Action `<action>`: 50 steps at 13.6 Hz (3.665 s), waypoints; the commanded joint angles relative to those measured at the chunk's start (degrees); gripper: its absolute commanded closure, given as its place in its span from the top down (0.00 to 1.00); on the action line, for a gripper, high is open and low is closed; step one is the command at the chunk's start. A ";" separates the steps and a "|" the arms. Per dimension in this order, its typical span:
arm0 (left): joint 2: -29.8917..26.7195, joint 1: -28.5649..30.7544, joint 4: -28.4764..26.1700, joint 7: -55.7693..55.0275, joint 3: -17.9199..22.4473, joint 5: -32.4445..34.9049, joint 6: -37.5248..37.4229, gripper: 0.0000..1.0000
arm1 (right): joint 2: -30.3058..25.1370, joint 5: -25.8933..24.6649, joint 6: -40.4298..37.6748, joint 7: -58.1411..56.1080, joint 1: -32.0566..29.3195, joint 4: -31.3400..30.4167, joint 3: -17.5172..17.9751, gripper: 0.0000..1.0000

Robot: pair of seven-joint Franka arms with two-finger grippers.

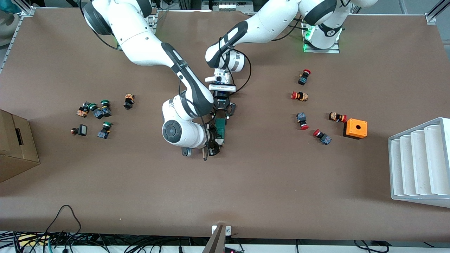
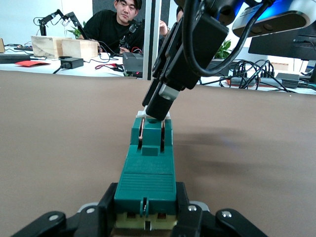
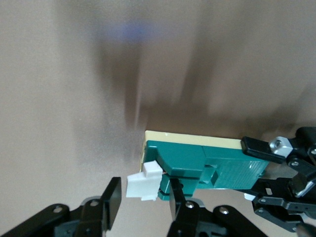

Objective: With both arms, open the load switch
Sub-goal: 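Grasp the white lever with the right gripper, then push the white lever down onto the switch body with the right gripper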

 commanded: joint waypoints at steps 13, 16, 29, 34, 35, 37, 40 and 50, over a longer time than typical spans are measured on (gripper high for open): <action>0.89 -0.09 1.61 -0.76 0.37 0.04 1.35 0.38 | 1.50 1.11 -0.97 2.57 1.53 1.70 -0.26 0.29; 0.89 -0.09 1.61 -0.68 0.37 0.04 1.35 0.38 | -0.34 0.94 -0.79 2.57 1.70 -0.75 -0.17 0.29; 1.07 0.00 1.87 -0.67 0.37 0.04 1.44 0.37 | -5.00 -0.55 -0.88 2.04 1.96 -5.76 0.62 0.29; 1.07 -0.09 1.79 -0.67 0.37 0.04 1.44 0.37 | -8.07 -0.73 -0.97 -0.23 1.88 -8.92 0.71 0.29; 1.07 -0.09 1.87 -0.67 0.37 0.04 1.44 0.37 | -8.61 -0.73 -0.97 -0.76 1.79 -9.63 0.71 0.29; 1.07 -0.09 1.79 -0.76 0.37 0.04 1.44 0.37 | -8.87 -0.82 -1.05 -0.94 1.79 -10.16 0.71 0.29; 1.07 -0.09 1.78 -0.76 0.37 0.04 1.44 0.37 | -9.75 -0.82 -1.14 -1.91 1.79 -11.39 0.71 0.29; 1.07 -0.09 1.87 -0.85 0.37 0.04 1.44 0.37 | -12.56 -0.91 -1.32 -2.88 2.23 -15.43 0.71 0.29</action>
